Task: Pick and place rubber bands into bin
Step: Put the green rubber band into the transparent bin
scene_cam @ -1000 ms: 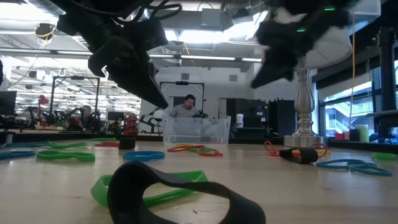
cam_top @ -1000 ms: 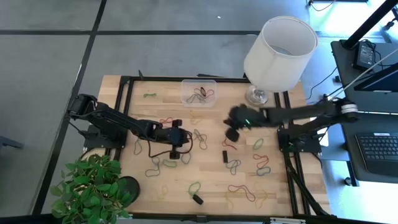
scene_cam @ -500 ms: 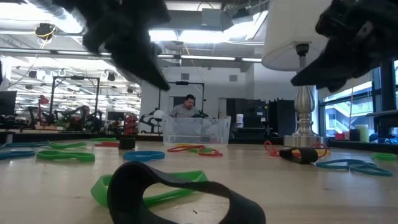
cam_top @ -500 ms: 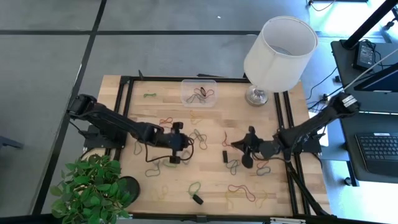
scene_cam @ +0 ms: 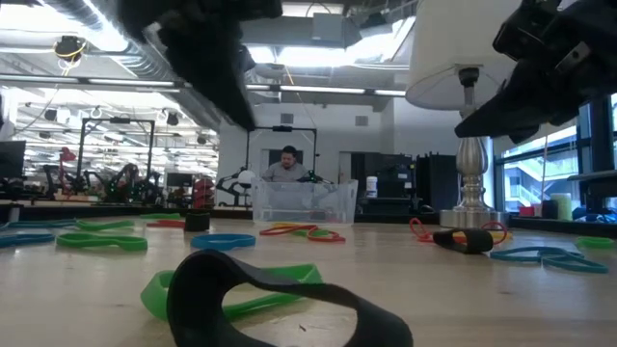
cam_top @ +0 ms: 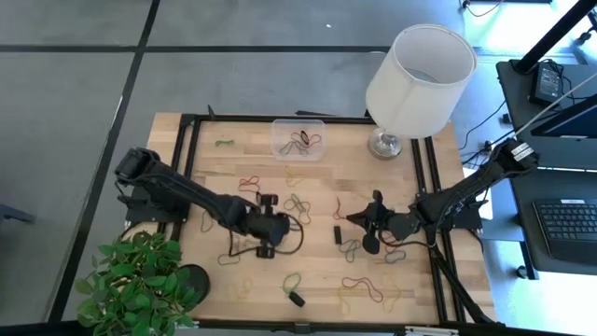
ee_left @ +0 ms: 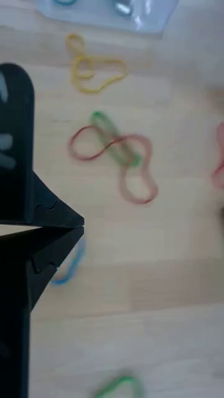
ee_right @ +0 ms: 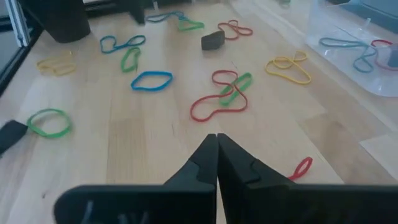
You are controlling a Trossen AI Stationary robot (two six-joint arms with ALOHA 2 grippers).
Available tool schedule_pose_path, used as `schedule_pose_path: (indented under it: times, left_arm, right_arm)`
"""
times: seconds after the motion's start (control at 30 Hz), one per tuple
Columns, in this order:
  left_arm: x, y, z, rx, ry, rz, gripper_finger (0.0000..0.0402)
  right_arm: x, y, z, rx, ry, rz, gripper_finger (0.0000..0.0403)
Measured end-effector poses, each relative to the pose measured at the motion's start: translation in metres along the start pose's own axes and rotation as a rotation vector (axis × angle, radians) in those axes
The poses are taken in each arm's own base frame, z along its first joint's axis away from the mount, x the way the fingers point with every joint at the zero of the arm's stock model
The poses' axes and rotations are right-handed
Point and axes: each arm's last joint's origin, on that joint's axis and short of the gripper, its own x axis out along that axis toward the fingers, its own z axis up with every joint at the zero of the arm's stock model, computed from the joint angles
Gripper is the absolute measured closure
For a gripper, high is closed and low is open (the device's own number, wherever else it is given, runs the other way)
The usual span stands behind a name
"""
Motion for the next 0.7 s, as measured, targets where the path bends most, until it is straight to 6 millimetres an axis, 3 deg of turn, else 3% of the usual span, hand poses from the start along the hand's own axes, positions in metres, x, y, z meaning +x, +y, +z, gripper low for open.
schedule_pose_path:
  times: [0.2, 0.47, 0.7]
  left_arm:
    - [0.009, -0.026, -0.001, 0.057, 0.118, -0.019, 0.0399]
    - [0.022, -0.039, -0.035, -0.016, 0.441, 0.05, 0.0398]
    - [0.052, -0.05, -0.054, 0.019, 0.482, 0.002, 0.0383]
  right_arm:
    - [0.0, 0.0, 0.0, -0.016, -0.003, 0.001, 0.0397]
    - [0.0, 0.0, 0.001, -0.014, -0.004, 0.002, 0.0397]
    - [0.0, 0.0, 0.001, -0.014, -0.005, 0.002, 0.0396]
